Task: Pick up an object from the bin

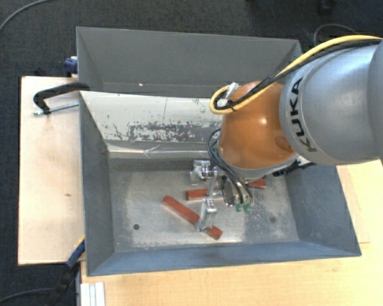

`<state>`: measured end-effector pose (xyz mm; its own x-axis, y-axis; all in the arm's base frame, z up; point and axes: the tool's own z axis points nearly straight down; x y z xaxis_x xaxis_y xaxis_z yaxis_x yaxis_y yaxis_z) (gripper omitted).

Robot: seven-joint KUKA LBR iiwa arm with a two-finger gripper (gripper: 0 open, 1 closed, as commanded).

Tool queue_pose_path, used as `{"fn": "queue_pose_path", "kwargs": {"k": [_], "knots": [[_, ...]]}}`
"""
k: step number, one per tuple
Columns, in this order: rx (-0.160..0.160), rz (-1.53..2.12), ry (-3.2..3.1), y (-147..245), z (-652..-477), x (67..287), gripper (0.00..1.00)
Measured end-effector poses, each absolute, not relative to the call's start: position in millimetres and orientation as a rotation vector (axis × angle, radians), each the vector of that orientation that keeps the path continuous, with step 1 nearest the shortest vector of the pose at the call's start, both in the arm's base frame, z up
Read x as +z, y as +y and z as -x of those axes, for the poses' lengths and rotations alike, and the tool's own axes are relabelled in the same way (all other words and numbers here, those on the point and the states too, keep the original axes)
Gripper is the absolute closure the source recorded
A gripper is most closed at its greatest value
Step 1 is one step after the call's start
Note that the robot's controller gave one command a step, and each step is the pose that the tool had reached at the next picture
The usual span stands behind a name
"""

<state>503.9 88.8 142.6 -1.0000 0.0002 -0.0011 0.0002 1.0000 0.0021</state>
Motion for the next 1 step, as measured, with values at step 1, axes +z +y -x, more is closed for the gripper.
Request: {"fn": "queue_pose_path", "kwargs": {"k": [1], "knots": [[0.001, 0.077, 3.146, 106.5, -513.4, 66.3, 0.0]]}}
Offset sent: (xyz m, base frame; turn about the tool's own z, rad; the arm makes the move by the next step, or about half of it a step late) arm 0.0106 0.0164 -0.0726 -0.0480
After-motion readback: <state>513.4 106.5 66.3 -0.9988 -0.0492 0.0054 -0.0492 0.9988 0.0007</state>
